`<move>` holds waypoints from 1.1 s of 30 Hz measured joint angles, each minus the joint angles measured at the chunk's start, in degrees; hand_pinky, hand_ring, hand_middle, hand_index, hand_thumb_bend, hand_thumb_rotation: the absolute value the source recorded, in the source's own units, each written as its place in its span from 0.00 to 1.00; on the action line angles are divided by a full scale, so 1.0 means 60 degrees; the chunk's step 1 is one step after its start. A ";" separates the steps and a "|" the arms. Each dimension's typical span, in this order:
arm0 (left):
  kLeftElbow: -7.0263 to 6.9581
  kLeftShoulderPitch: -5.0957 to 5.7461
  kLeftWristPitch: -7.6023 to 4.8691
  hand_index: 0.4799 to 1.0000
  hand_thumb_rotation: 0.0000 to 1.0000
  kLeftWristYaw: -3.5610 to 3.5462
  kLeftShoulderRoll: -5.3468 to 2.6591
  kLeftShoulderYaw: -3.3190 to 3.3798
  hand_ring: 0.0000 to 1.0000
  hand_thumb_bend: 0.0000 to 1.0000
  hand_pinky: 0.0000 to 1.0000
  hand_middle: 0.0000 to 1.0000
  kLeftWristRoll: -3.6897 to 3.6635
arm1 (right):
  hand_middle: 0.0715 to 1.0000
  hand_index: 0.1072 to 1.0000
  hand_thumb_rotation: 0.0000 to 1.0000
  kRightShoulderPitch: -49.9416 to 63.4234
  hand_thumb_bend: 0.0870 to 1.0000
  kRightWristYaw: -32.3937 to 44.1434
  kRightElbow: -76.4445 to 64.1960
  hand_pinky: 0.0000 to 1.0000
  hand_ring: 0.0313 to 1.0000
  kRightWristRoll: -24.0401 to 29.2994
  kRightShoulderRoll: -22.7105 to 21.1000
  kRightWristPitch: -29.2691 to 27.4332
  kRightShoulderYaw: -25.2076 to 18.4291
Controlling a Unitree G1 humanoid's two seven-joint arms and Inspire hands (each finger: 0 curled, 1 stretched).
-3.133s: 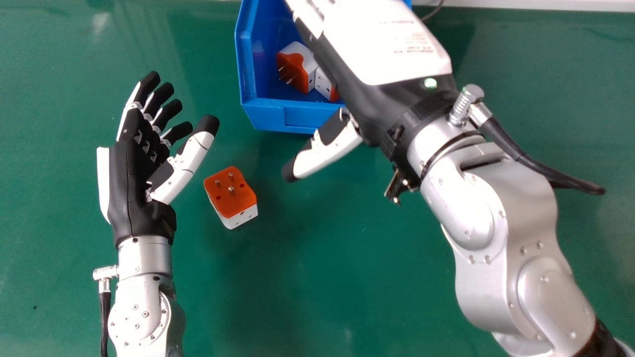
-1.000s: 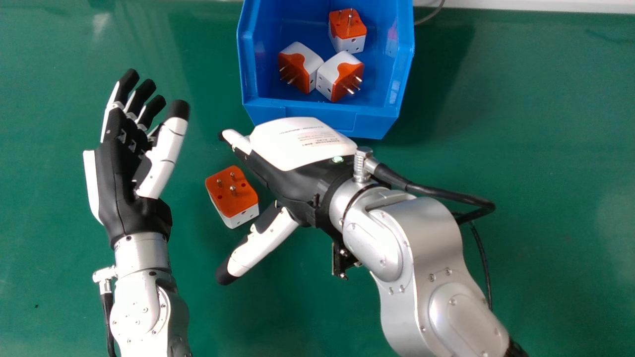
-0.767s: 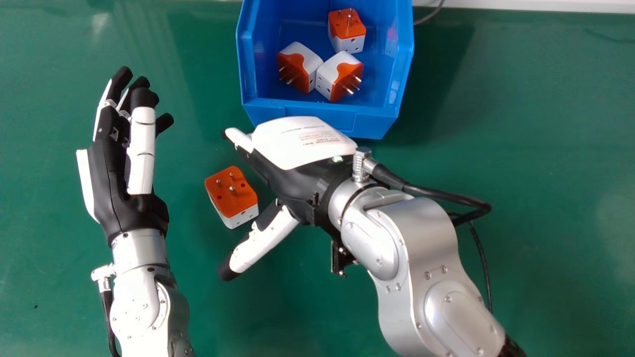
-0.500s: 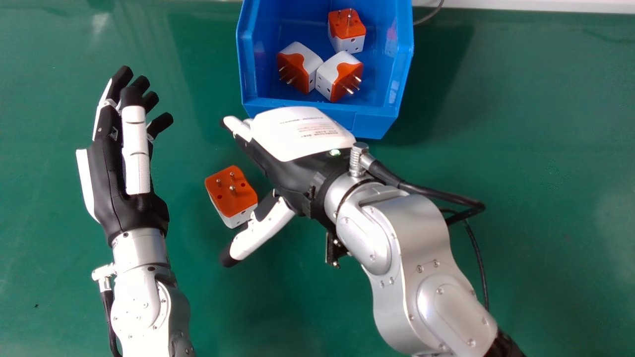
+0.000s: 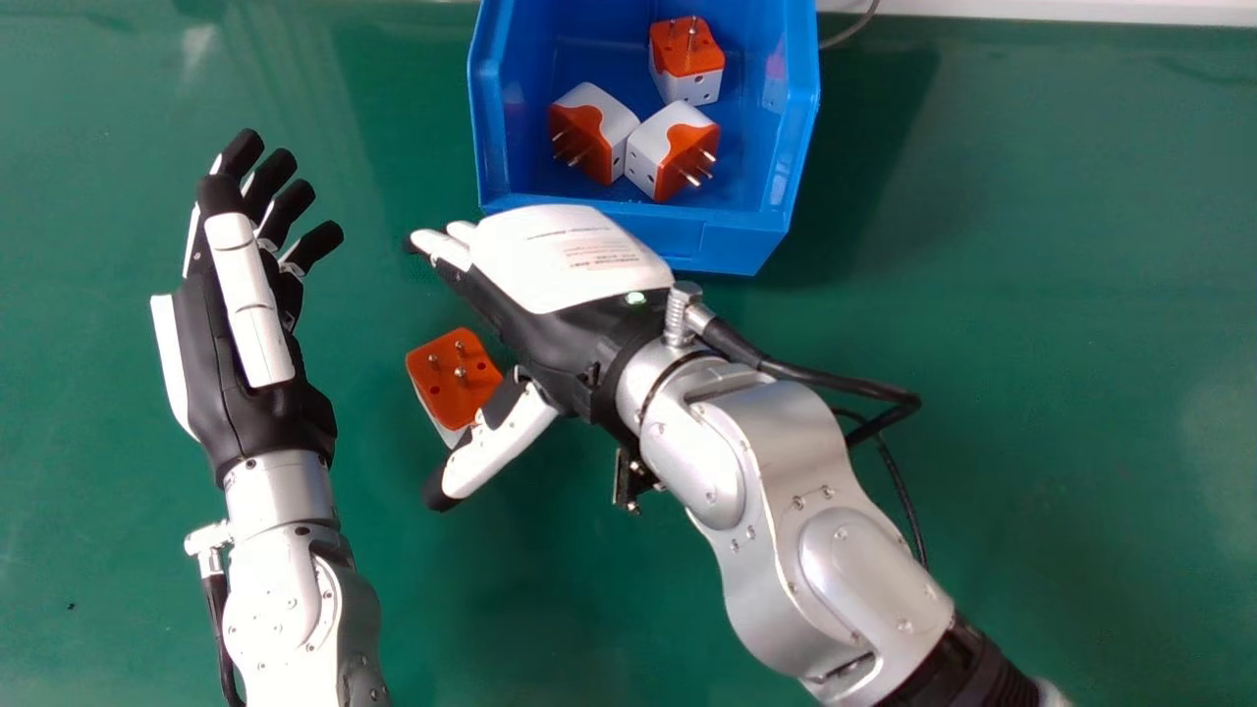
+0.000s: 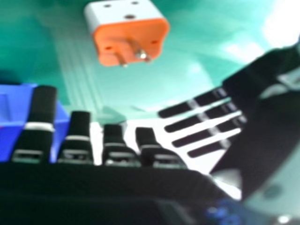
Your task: Pick all objects and put in blue box
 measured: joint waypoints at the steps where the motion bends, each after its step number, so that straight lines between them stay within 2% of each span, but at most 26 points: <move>1: -0.0010 0.0001 0.0001 0.68 0.98 -0.0003 -0.0008 -0.0007 0.82 0.70 0.74 0.84 0.0001 | 0.94 0.91 0.35 -0.0047 0.83 -0.0104 0.0124 0.69 0.90 0.0112 -0.0011 -0.0085 0.0000; 9: -0.0067 0.0019 0.0017 0.69 0.99 -0.0037 -0.0064 -0.0015 0.83 0.71 0.74 0.84 -0.0009 | 0.93 0.90 0.27 -0.0371 0.83 -0.0562 0.1301 0.72 0.90 0.1148 -0.0105 -0.1056 -0.0003; 13: -0.0143 0.0037 0.0104 0.69 0.98 -0.0038 -0.0074 -0.0015 0.83 0.71 0.74 0.84 -0.0013 | 0.93 0.89 0.26 -0.0543 0.85 -0.0694 0.1783 0.72 0.89 0.1450 -0.0110 -0.1280 0.0026; 17: -0.0179 0.0049 0.0117 0.69 0.98 -0.0043 -0.0081 -0.0024 0.83 0.71 0.74 0.84 -0.0009 | 0.93 0.88 0.23 -0.0798 0.87 -0.0902 0.2408 0.74 0.89 0.1472 -0.0153 -0.1654 0.0252; 23: -0.0285 0.0057 0.0177 0.68 0.98 0.0029 -0.0160 -0.0023 0.83 0.70 0.74 0.84 -0.0003 | 0.93 0.88 0.21 -0.1131 0.88 -0.1031 0.3212 0.74 0.89 0.1508 -0.0173 -0.2151 0.0494; 32: -0.0320 0.0081 0.0203 0.68 0.98 0.0017 -0.0163 -0.0033 0.83 0.69 0.74 0.84 0.0007 | 0.93 0.87 0.16 -0.1780 0.88 -0.1099 0.4301 0.75 0.90 0.1500 -0.0203 -0.2799 0.0814; 33: -0.0322 0.0081 0.0204 0.69 0.97 0.0010 -0.0163 -0.0035 0.83 0.69 0.74 0.84 0.0005 | 0.93 0.87 0.13 -0.1853 0.87 -0.1099 0.4401 0.75 0.90 0.1499 -0.0203 -0.2860 0.0831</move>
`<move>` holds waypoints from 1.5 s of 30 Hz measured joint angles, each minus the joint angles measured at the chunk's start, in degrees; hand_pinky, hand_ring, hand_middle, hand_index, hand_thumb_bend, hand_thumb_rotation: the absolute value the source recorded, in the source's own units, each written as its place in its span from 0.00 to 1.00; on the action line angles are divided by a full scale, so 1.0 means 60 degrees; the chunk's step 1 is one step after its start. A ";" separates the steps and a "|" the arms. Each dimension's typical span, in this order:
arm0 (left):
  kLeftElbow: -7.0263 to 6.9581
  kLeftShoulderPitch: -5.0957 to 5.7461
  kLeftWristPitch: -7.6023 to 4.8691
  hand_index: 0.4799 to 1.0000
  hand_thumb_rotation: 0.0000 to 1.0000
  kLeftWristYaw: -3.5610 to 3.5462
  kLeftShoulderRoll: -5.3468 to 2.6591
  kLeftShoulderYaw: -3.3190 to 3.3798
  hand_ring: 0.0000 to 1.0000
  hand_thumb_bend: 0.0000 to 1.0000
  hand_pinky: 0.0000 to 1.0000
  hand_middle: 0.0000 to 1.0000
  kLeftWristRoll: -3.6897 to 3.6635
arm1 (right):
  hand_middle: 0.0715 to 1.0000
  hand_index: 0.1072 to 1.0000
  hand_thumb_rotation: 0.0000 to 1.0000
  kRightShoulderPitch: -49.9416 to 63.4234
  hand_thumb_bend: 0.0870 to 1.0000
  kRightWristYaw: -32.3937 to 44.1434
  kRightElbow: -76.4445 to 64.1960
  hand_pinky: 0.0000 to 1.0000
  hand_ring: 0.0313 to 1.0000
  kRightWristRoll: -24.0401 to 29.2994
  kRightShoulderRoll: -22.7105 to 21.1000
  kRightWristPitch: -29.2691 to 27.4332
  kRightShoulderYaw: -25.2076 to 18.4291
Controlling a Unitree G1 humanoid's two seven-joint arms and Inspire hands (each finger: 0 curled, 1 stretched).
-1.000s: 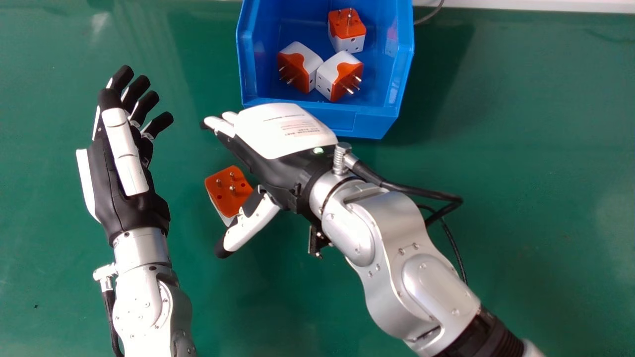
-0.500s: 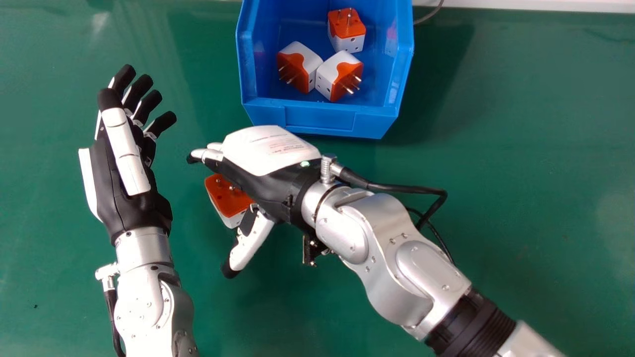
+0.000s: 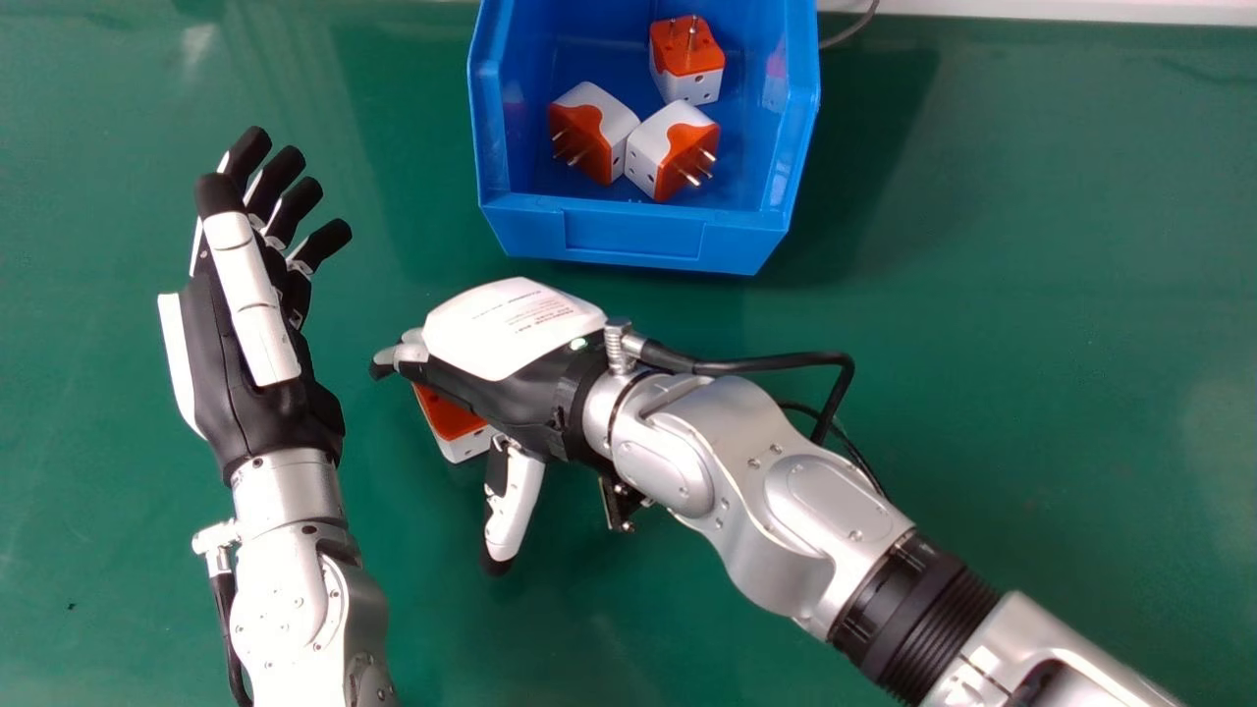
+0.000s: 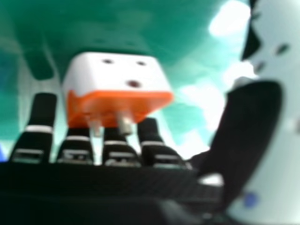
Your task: Pick all objects and put in blue box
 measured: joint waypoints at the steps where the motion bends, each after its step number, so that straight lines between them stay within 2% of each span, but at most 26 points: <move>1: 0.0000 0.0000 0.0001 0.69 0.97 -0.0008 0.0000 0.0000 0.83 0.69 0.74 0.84 0.0000 | 0.93 0.87 0.13 -0.0051 0.87 -0.0003 0.0075 0.75 0.90 0.0000 0.0000 -0.0042 0.0013; 6: 0.0000 0.0000 0.0002 0.69 0.97 -0.0012 -0.0001 0.0007 0.83 0.69 0.74 0.84 0.0001 | 0.93 0.85 0.08 -0.0117 0.81 -0.0125 0.0218 0.75 0.90 -0.0037 -0.0001 -0.0176 0.0102; 11: 0.0000 0.0000 0.0003 0.68 0.96 0.0037 -0.0012 0.0004 0.82 0.68 0.74 0.83 0.0005 | 0.91 0.81 0.03 -0.0171 0.74 -0.0188 0.0251 0.75 0.90 -0.0072 -0.0020 -0.0313 0.0170; 20: -0.0019 0.0014 0.0087 0.68 0.95 0.0029 -0.0009 -0.0001 0.82 0.68 0.74 0.84 0.0006 | 0.91 0.79 0.02 -0.0410 0.72 -0.0261 0.0597 0.75 0.90 -0.0072 -0.0042 -0.0504 0.0200; 34: -0.0118 0.0043 0.0126 0.68 0.95 0.0047 -0.0007 -0.0010 0.82 0.68 0.74 0.84 0.0021 | 0.88 0.75 0.01 -0.0730 0.70 -0.2039 0.1629 0.74 0.88 -0.0792 0.0025 -0.1066 0.0907; 35: -0.0147 0.0046 0.0153 0.68 0.94 0.0057 -0.0007 -0.0008 0.82 0.68 0.74 0.83 0.0032 | 0.86 0.69 0.03 -0.0749 0.65 -0.2216 0.1720 0.72 0.85 -0.0849 0.0045 -0.1115 0.0941; 39: -0.0161 0.0065 0.0168 0.68 0.94 0.0065 0.0000 -0.0005 0.82 0.68 0.74 0.83 0.0102 | 0.86 0.69 0.03 -0.0812 0.65 -0.2808 0.2066 0.72 0.85 -0.0869 0.0058 -0.1369 0.1009; 40: -0.0161 0.0072 0.0168 0.68 0.94 0.0063 0.0000 -0.0007 0.82 0.68 0.74 0.83 0.0111 | 0.82 0.64 0.05 -0.0817 0.62 -0.2990 0.2155 0.70 0.81 -0.0874 0.0056 -0.1476 0.1033; 43: -0.0170 0.0101 0.0168 0.68 0.94 0.0061 0.0000 -0.0006 0.82 0.68 0.74 0.83 0.0167 | 0.82 0.64 0.05 -0.0831 0.62 -0.3455 0.2395 0.70 0.81 -0.0919 0.0056 -0.1641 0.1106; 44: -0.0175 0.0113 0.0168 0.68 0.94 0.0061 -0.0001 -0.0005 0.82 0.68 0.74 0.83 0.0174 | 0.79 0.59 0.06 -0.0840 0.59 -0.3602 0.2465 0.67 0.77 -0.0933 0.0057 -0.1693 0.1148; 45: -0.0179 0.0127 0.0168 0.68 0.94 0.0061 -0.0001 -0.0006 0.82 0.68 0.74 0.83 0.0177 | 0.79 0.59 0.06 -0.0853 0.59 -0.3726 0.2539 0.67 0.77 -0.0933 0.0066 -0.1709 0.1184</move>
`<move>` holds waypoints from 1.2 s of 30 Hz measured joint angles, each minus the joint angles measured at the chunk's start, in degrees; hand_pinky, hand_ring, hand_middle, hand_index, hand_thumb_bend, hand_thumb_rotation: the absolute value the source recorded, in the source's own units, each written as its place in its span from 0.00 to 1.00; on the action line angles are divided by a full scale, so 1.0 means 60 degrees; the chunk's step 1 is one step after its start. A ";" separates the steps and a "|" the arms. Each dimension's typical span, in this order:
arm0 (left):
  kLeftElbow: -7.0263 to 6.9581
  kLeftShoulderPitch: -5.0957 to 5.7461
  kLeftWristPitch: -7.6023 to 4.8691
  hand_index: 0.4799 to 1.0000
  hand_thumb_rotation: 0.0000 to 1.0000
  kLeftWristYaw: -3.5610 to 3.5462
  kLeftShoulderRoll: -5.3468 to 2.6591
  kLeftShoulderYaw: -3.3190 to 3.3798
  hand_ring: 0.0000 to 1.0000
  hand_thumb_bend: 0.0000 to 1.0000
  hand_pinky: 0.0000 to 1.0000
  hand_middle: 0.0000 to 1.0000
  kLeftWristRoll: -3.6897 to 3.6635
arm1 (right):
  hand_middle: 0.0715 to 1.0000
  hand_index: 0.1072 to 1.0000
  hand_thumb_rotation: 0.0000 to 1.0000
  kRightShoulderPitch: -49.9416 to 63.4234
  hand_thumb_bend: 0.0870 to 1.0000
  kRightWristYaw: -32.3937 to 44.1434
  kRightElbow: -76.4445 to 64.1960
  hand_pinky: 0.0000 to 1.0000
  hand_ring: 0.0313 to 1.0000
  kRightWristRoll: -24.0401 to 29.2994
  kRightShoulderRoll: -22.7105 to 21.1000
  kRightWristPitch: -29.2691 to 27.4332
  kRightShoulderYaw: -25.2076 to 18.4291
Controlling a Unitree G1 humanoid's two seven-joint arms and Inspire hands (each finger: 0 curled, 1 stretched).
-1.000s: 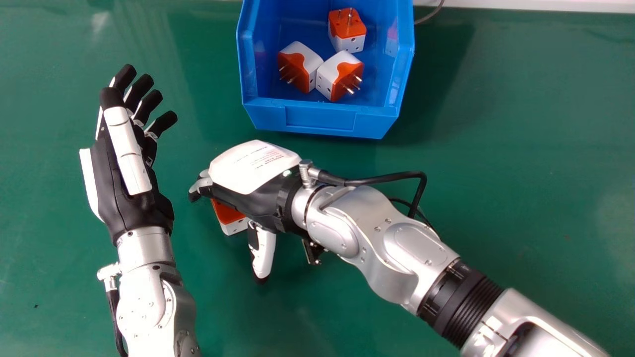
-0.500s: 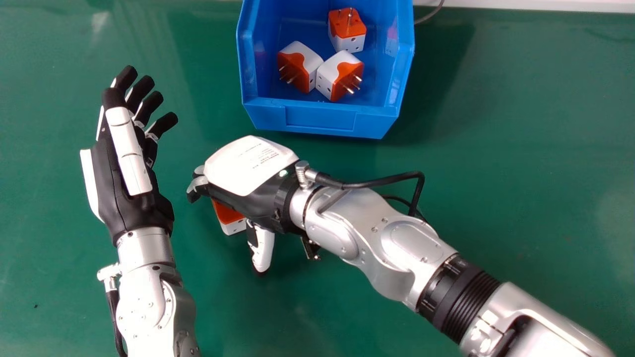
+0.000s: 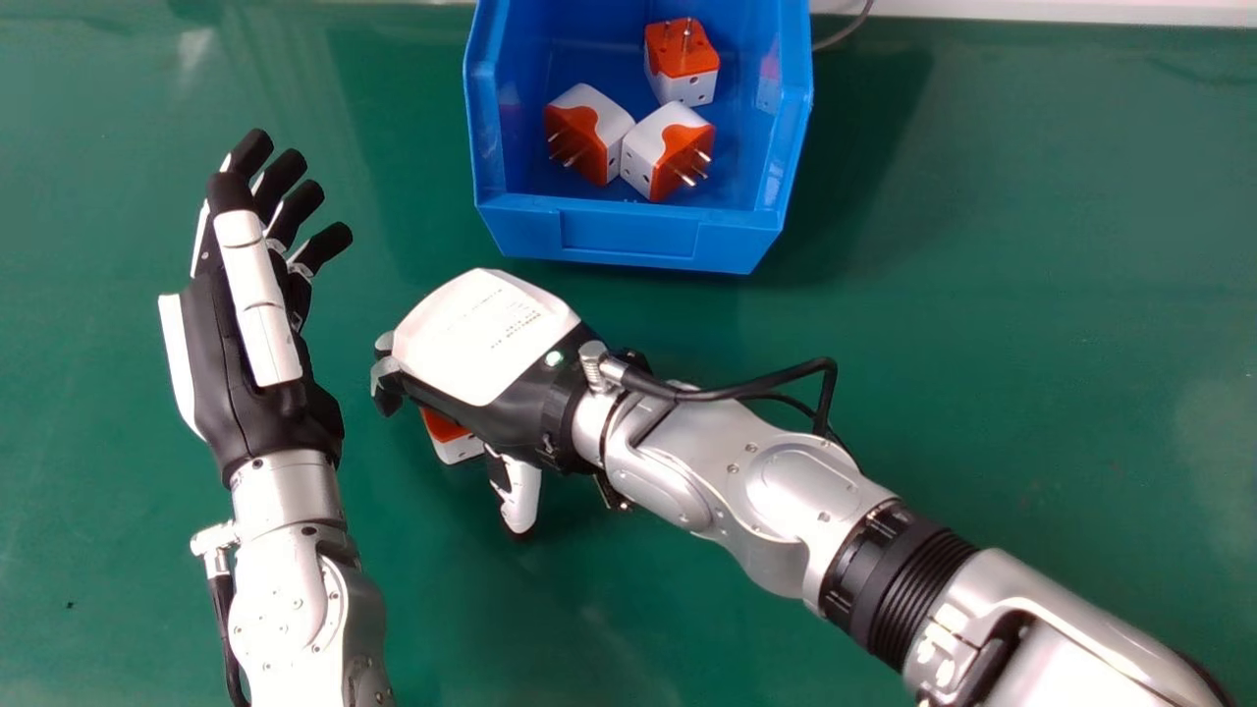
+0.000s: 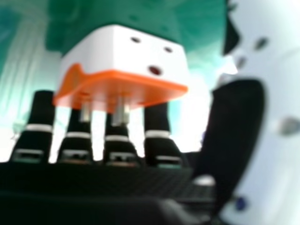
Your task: Pick all objects and put in blue box
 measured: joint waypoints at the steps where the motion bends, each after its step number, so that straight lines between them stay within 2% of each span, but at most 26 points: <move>1: -0.0003 0.0011 0.0000 0.68 0.94 0.0001 -0.0001 0.0001 0.82 0.68 0.74 0.83 0.0003 | 0.79 0.59 0.06 -0.0006 0.59 -0.0127 0.0091 0.67 0.77 0.0006 0.0016 -0.0019 0.0013; 3: -0.0004 0.0024 0.0000 0.68 0.94 0.0002 -0.0001 0.0005 0.82 0.68 0.73 0.83 0.0003 | 0.76 0.56 0.07 -0.0025 0.56 -0.0279 0.0241 0.65 0.74 0.0023 0.0035 -0.0088 0.0023; 7: -0.0011 0.0028 0.0000 0.68 0.94 -0.0002 -0.0002 0.0000 0.82 0.68 0.73 0.83 0.0001 | 0.76 0.56 0.07 -0.0152 0.56 -0.0499 0.0574 0.65 0.74 0.0074 0.0087 -0.0303 0.0062; 8: -0.0014 0.0029 0.0001 0.68 0.93 -0.0002 -0.0002 0.0002 0.82 0.68 0.74 0.83 0.0001 | 0.72 0.53 0.08 -0.0163 0.54 -0.0599 0.0640 0.61 0.69 0.0078 0.0085 -0.0379 0.0060; 13: -0.0043 0.0032 0.0013 0.68 0.93 -0.0002 -0.0006 -0.0001 0.82 0.68 0.74 0.83 -0.0001 | 0.72 0.53 0.08 -0.0177 0.54 -0.0905 0.0956 0.61 0.69 0.0327 0.0083 -0.0685 -0.0063; 14: -0.0047 0.0033 0.0016 0.68 0.93 -0.0002 -0.0006 0.0000 0.82 0.68 0.73 0.83 -0.0002 | 0.66 0.51 0.07 -0.0172 0.53 -0.0905 0.1019 0.56 0.63 0.0439 0.0083 -0.0734 -0.0134; 16: -0.0047 0.0034 0.0023 0.68 0.93 -0.0003 -0.0006 0.0001 0.82 0.68 0.73 0.83 -0.0003 | 0.66 0.51 0.07 -0.0167 0.53 -0.0910 0.1082 0.56 0.63 0.0526 0.0092 -0.0783 -0.0199; 17: -0.0048 0.0034 0.0023 0.68 0.93 -0.0002 -0.0005 0.0003 0.82 0.68 0.73 0.83 -0.0003 | 0.66 0.51 0.07 -0.0168 0.53 -0.0921 0.1116 0.56 0.63 0.0546 0.0123 -0.0791 -0.0219; 18: -0.0048 0.0034 0.0023 0.68 0.92 -0.0002 -0.0006 0.0003 0.82 0.68 0.74 0.84 -0.0003 | 0.60 0.50 0.05 -0.0169 0.52 -0.0936 0.1139 0.49 0.56 0.0555 0.0142 -0.0792 -0.0234; 22: -0.0048 0.0034 0.0023 0.68 0.92 -0.0002 -0.0006 0.0000 0.82 0.68 0.74 0.84 0.0003 | 0.60 0.50 0.05 -0.0164 0.52 -0.0977 0.1340 0.49 0.56 0.0817 0.0221 -0.0817 -0.0382; 23: -0.0048 0.0034 0.0023 0.68 0.92 -0.0002 -0.0006 -0.0002 0.82 0.68 0.74 0.84 0.0004 | 0.55 0.49 0.04 -0.0161 0.51 -0.0978 0.1351 0.44 0.50 0.0836 0.0230 -0.0805 -0.0395; 27: -0.0047 0.0033 0.0022 0.68 0.92 -0.0003 -0.0006 0.0000 0.82 0.68 0.74 0.84 0.0003 | 0.55 0.49 0.04 -0.0140 0.51 -0.0997 0.1332 0.44 0.50 0.0828 0.0270 -0.0665 -0.0391; 28: -0.0046 0.0033 0.0022 0.68 0.92 -0.0003 -0.0005 0.0001 0.82 0.68 0.74 0.84 0.0003 | 0.51 0.48 0.03 -0.0119 0.51 -0.1046 0.1321 0.40 0.46 0.0824 0.0274 -0.0627 -0.0383; 36: -0.0041 0.0033 0.0022 0.69 0.92 0.0000 -0.0003 0.0007 0.83 0.68 0.74 0.84 0.0007 | 0.50 0.48 0.02 -0.0032 0.49 -0.1081 0.1164 0.36 0.42 0.0802 0.0273 -0.0386 -0.0366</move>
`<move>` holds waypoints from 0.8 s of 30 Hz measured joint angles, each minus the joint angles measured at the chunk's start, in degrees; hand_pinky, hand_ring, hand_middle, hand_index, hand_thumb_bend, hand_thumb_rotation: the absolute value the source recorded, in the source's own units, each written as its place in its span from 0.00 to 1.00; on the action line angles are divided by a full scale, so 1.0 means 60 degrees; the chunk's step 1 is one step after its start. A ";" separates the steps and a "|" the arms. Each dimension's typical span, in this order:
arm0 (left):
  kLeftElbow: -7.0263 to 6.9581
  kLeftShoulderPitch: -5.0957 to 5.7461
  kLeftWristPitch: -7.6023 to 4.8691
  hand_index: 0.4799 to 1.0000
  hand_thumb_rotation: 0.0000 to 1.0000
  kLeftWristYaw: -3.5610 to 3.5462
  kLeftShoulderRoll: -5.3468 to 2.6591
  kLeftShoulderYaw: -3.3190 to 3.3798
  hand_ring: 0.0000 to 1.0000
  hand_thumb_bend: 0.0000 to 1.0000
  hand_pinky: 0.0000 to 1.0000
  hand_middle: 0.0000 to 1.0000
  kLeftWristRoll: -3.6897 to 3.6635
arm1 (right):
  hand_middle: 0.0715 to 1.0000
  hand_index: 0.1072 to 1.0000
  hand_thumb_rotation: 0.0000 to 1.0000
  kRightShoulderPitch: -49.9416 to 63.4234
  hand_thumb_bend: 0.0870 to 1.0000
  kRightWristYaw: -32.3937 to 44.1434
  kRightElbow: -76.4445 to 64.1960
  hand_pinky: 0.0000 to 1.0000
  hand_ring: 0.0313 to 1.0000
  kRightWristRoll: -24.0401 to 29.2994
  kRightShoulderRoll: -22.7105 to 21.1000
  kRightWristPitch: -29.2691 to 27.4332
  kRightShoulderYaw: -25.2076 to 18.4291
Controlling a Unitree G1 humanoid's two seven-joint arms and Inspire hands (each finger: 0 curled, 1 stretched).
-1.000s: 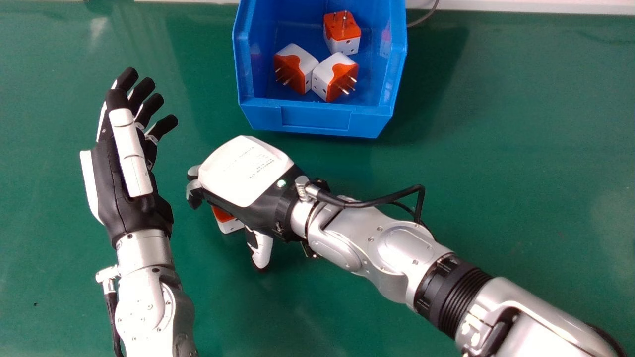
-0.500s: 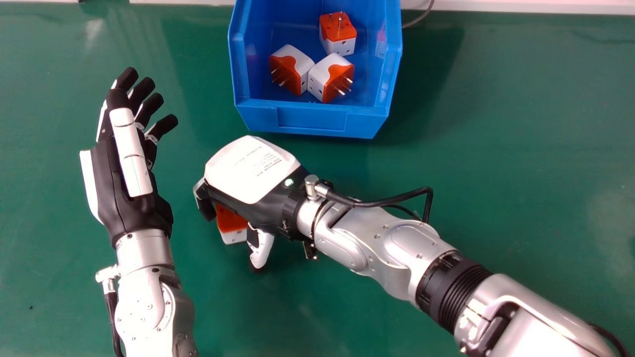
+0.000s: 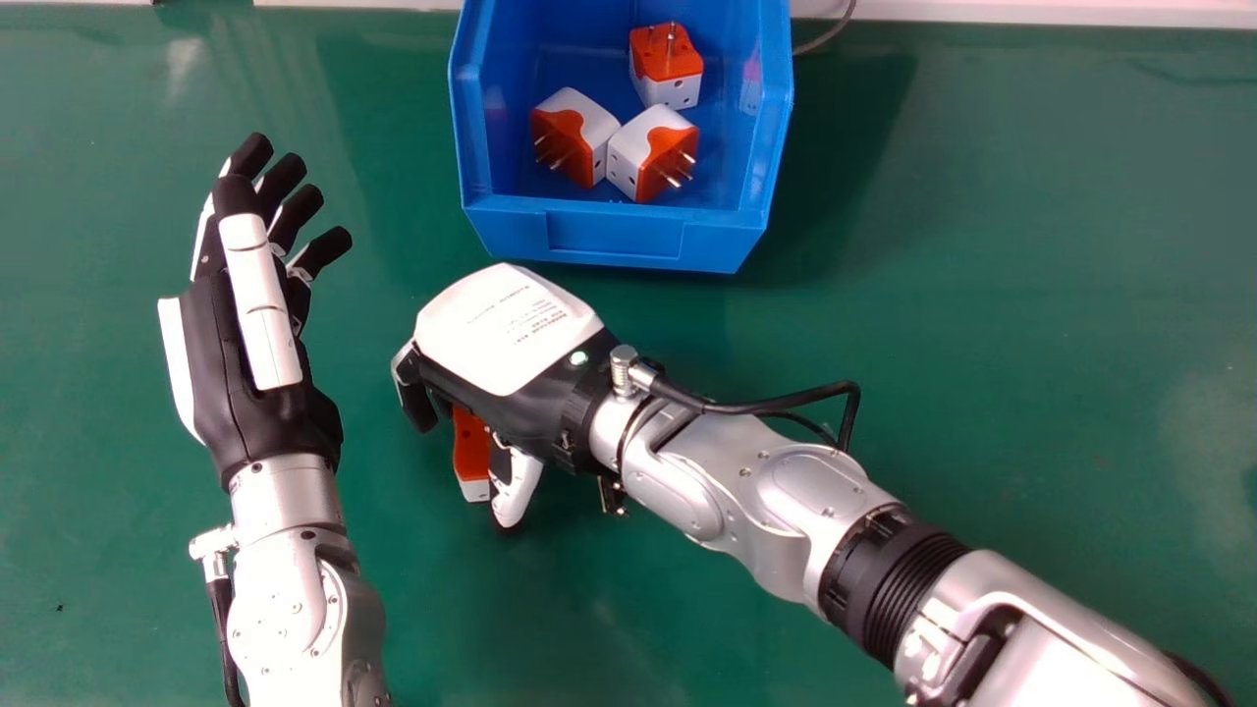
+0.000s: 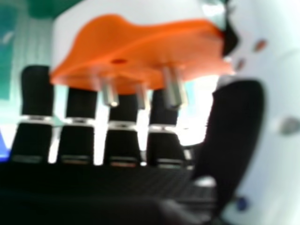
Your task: Pick all objects and put in blue box
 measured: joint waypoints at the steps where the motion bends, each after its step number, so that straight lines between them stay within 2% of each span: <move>1: 0.0000 0.0000 0.0000 0.69 0.92 0.0000 0.0000 0.0000 0.83 0.68 0.74 0.84 0.0000 | 0.50 0.48 0.02 0.0006 0.49 0.0006 -0.0029 0.36 0.42 -0.0009 0.0000 0.0016 0.0011; 24: 0.0011 -0.0002 -0.0001 0.69 0.91 0.0004 -0.0001 -0.0008 0.83 0.67 0.74 0.84 0.0007 | 0.48 0.47 0.01 0.0239 0.47 0.0108 -0.0579 0.32 0.38 -0.0036 -0.0104 0.0201 0.0014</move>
